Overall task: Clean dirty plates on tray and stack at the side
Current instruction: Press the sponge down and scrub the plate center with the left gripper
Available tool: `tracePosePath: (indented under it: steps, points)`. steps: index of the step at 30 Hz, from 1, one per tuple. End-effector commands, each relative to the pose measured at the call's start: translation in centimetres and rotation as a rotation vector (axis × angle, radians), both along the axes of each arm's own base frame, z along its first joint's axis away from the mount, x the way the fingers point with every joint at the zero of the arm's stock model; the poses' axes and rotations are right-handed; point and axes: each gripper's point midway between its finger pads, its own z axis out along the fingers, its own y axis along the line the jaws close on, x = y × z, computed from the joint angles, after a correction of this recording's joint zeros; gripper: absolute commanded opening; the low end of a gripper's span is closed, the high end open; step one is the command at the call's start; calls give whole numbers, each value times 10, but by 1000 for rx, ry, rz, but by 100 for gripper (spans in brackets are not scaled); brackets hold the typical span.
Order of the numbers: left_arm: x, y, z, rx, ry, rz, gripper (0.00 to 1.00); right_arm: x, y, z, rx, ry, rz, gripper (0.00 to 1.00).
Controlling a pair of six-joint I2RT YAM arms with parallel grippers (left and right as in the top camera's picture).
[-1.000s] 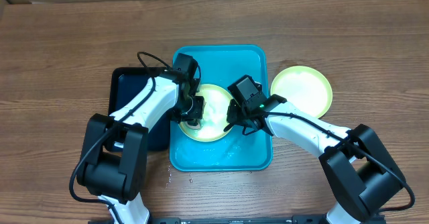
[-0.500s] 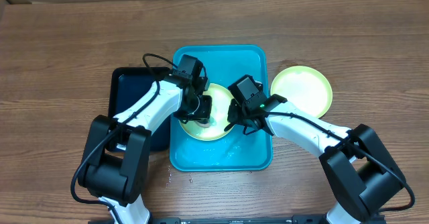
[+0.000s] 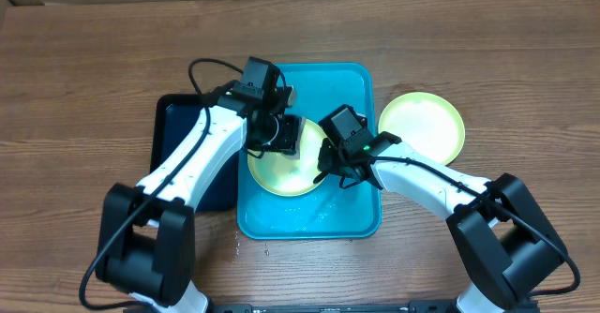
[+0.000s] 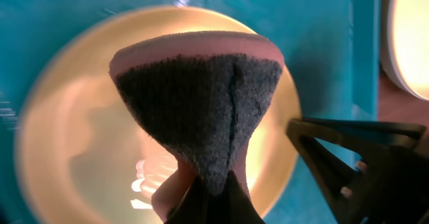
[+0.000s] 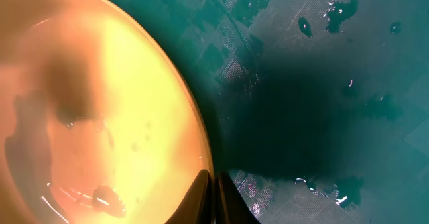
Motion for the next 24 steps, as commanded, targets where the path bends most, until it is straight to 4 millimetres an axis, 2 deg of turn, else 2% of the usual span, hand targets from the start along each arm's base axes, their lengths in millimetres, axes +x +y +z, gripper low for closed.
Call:
tracePosePath:
  steps: [1, 5, 12, 15, 17, 19, 22, 24]
  points:
    - [9, 27, -3, 161, -51, 50, 4, -1, 2, 6, 10, -14, 8, 4]
    - [7, 41, -27, 244, -7, 63, 4, -1, 2, 6, 10, -14, 8, 4]
    - [-11, 46, -90, 320, 164, 53, 4, -1, 2, 6, 10, -14, 8, 4]
    - [-24, 44, -108, 309, 247, 59, 4, -1, 2, 6, 10, -14, 8, 4]
    - [-32, 36, -110, 263, 287, 40, 4, 0, 2, 6, 11, -15, 8, 4]
    - [-39, 18, -105, 155, 315, -27, 4, 0, 3, 6, 12, -17, 8, 4]
    - [-45, -23, -81, -95, 327, -160, 4, 0, 3, 6, 13, -17, 8, 4]
    - [-39, -38, -65, -184, 314, -184, 4, 0, 3, 6, 12, -17, 8, 4]
